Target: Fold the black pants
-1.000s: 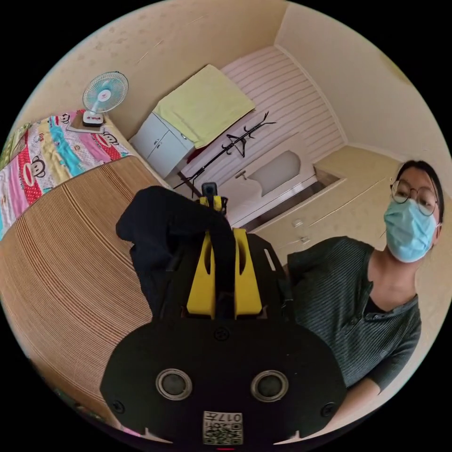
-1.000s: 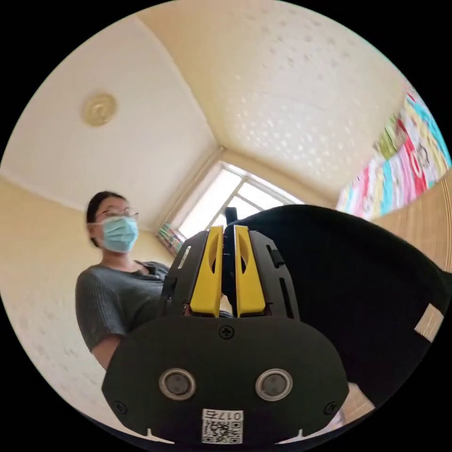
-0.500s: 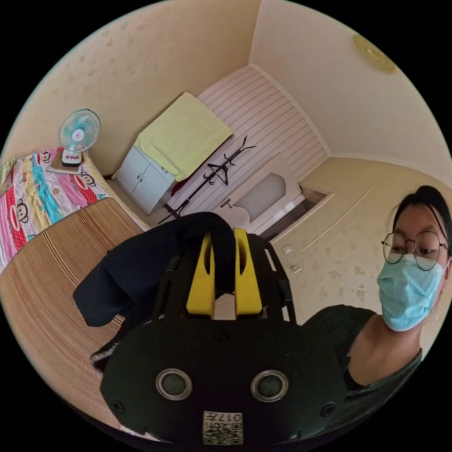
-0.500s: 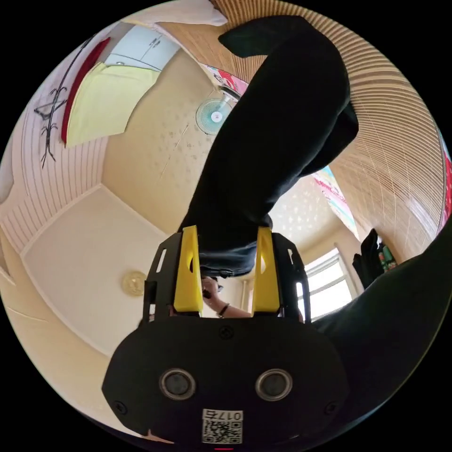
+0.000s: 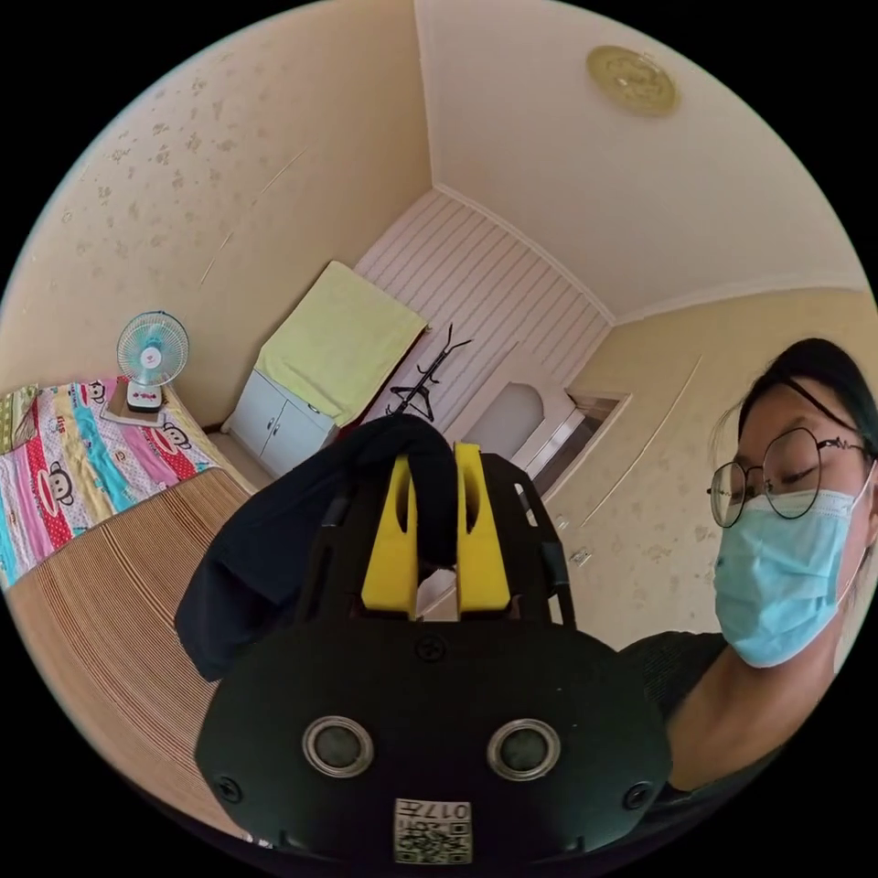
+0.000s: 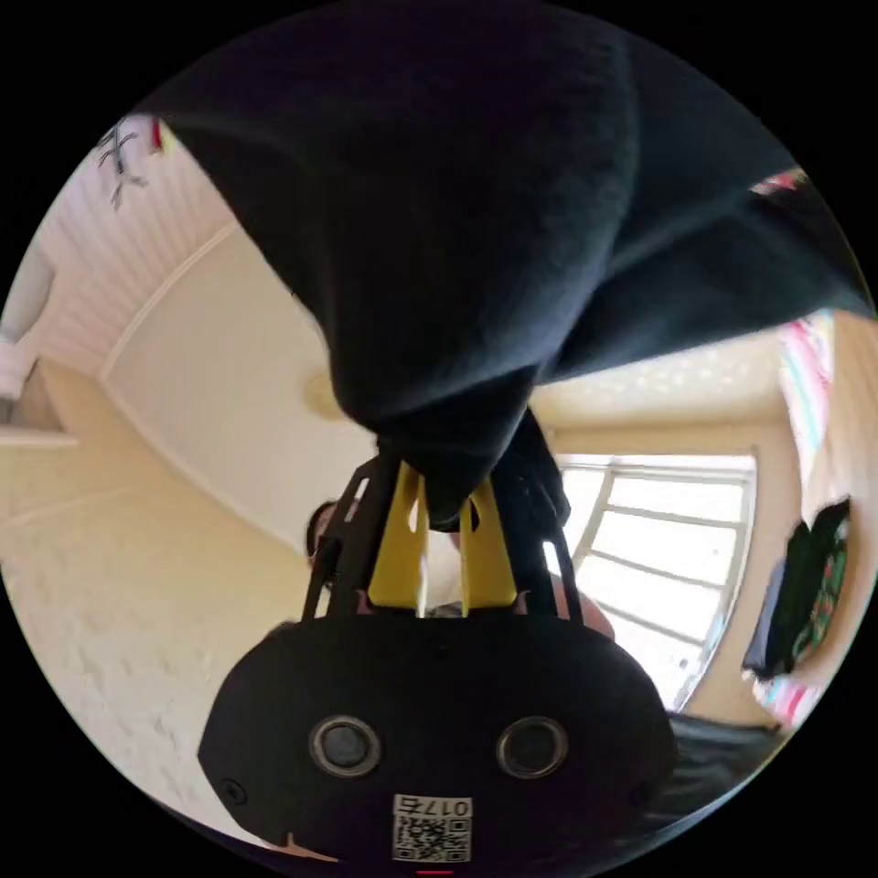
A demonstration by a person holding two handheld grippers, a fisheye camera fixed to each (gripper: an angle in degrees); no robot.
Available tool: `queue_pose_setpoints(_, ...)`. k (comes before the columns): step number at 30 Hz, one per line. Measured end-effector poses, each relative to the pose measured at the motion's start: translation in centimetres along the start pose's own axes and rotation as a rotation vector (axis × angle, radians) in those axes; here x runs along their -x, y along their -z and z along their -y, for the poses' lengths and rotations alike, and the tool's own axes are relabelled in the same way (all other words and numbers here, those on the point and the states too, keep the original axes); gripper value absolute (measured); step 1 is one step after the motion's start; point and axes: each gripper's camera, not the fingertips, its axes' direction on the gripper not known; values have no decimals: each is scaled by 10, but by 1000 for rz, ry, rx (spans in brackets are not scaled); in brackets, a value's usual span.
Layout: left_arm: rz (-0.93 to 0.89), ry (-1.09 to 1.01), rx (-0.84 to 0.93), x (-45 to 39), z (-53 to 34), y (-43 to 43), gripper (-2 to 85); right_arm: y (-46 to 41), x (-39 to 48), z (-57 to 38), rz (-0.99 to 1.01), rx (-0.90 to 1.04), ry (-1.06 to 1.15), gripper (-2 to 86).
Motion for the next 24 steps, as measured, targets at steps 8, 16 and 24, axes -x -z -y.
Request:
queue_pose_setpoints(8,-178,-160,-102,-34,51,78,66,-99,160,-30,-213,539,488,3)
queue_pose_setpoints(16,11,216,-5,76,125,43,68,-93,190,29,-1005,218,375,-3)
queue_pose_setpoints(24,-282,-80,88,65,284,46,68,-218,250,27,-1179,319,935,-4)
